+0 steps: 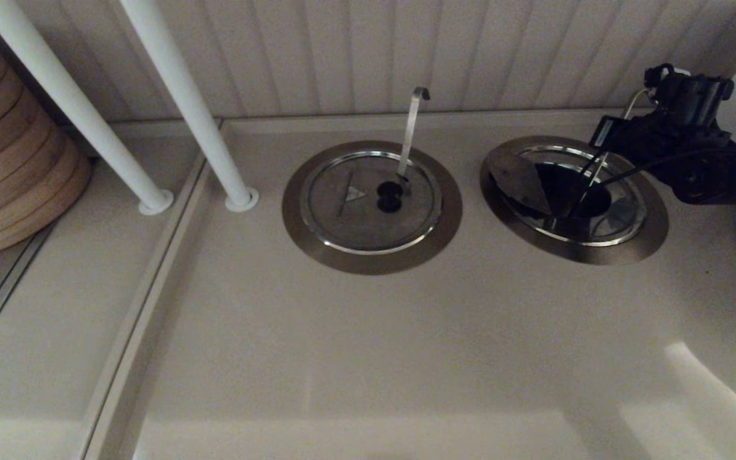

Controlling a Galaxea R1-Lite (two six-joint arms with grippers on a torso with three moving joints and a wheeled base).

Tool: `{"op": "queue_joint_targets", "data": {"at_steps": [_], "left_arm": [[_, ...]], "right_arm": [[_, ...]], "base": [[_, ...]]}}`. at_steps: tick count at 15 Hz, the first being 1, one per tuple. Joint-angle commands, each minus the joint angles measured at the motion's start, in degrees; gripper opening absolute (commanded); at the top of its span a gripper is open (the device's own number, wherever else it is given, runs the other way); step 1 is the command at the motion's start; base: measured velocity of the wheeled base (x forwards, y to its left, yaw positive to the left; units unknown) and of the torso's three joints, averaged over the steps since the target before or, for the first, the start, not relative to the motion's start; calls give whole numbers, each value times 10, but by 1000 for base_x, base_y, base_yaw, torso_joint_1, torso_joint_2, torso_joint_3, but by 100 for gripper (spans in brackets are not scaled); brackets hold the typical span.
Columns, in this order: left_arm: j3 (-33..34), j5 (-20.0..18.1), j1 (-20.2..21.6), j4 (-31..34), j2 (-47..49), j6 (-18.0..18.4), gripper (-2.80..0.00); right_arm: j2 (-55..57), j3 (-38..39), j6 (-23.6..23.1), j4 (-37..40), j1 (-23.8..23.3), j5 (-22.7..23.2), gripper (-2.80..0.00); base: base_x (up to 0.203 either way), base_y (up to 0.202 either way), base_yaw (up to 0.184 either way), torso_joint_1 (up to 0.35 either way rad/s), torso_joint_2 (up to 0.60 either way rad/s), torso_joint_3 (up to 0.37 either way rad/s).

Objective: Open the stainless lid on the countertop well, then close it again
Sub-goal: Stir with a spoon

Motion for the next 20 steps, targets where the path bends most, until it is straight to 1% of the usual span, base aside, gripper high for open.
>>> {"op": "queue_joint_targets", "data": {"at_steps": [1, 8, 12, 15, 20], "left_arm": [[0, 0, 0, -1, 0, 0, -280], [0, 0, 0, -1, 0, 0, -280], [0, 0, 0, 0, 0, 0, -280], [0, 0, 0, 0, 0, 0, -280], [0, 0, 0, 0, 0, 0, -280]], "right_arm": [[-21, 14, 1, -2, 8, -1, -280], [-81, 66, 1, -4, 41, -1, -280], [-124, 76, 2, -2, 41, -2, -280], [-165, 102, 1, -1, 46, 0, -280], [-184, 125, -9, 0, 57, 3, -280]], "base": [[0, 0, 0, 0, 0, 0], [0, 0, 0, 0, 0, 0], [0, 0, 0, 0, 0, 0], [0, 0, 0, 0, 0, 0], [0, 0, 0, 0, 0, 0]]}}
